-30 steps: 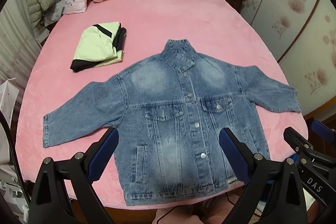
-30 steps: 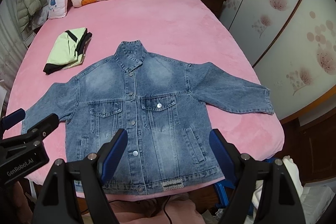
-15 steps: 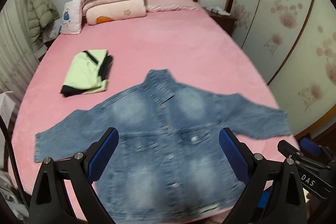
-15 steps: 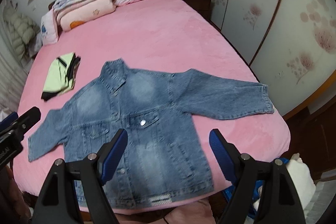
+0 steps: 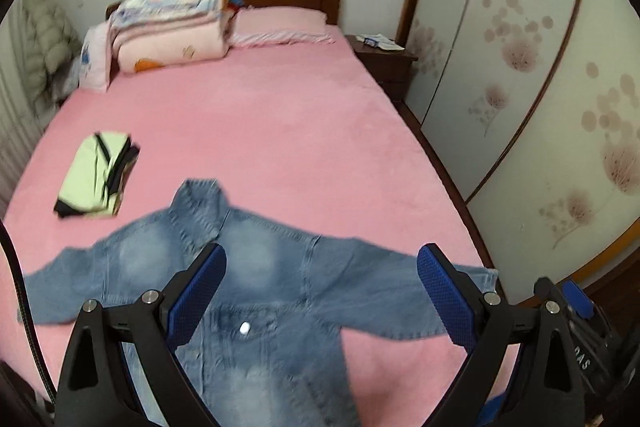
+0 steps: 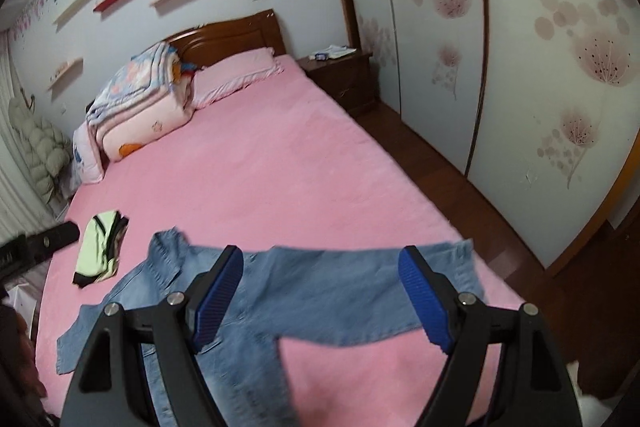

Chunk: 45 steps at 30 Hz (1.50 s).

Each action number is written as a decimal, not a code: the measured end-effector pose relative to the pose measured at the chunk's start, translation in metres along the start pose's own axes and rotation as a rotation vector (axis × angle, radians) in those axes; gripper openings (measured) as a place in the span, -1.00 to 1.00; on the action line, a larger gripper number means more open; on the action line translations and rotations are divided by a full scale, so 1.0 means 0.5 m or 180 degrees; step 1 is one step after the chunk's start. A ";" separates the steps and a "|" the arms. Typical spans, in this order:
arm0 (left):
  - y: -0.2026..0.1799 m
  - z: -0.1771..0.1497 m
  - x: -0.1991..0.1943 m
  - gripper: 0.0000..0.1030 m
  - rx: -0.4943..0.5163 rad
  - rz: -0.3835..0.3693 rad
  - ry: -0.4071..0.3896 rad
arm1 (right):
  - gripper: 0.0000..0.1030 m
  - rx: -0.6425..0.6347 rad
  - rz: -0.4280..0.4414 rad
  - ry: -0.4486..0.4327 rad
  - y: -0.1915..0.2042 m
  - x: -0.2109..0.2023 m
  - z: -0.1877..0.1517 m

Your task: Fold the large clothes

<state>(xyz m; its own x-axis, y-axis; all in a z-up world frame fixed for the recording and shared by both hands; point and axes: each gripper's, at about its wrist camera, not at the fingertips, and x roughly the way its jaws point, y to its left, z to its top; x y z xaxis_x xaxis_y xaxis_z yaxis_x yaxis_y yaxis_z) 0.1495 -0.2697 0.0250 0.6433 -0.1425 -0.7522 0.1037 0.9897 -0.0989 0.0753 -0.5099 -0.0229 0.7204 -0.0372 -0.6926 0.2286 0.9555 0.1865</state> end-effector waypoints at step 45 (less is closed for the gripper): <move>-0.300 -0.144 0.459 0.86 0.0660 0.0201 0.1012 | -0.55 0.1879 -0.0039 0.1854 -0.550 0.503 -0.228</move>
<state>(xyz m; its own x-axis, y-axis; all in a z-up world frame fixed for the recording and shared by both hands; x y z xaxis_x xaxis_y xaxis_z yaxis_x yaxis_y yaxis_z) 0.2270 -0.4497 -0.1798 0.3892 -0.0377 -0.9204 0.2437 0.9678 0.0634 0.1188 -0.7486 -0.3279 0.2983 0.2659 -0.9167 0.6573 0.6392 0.3993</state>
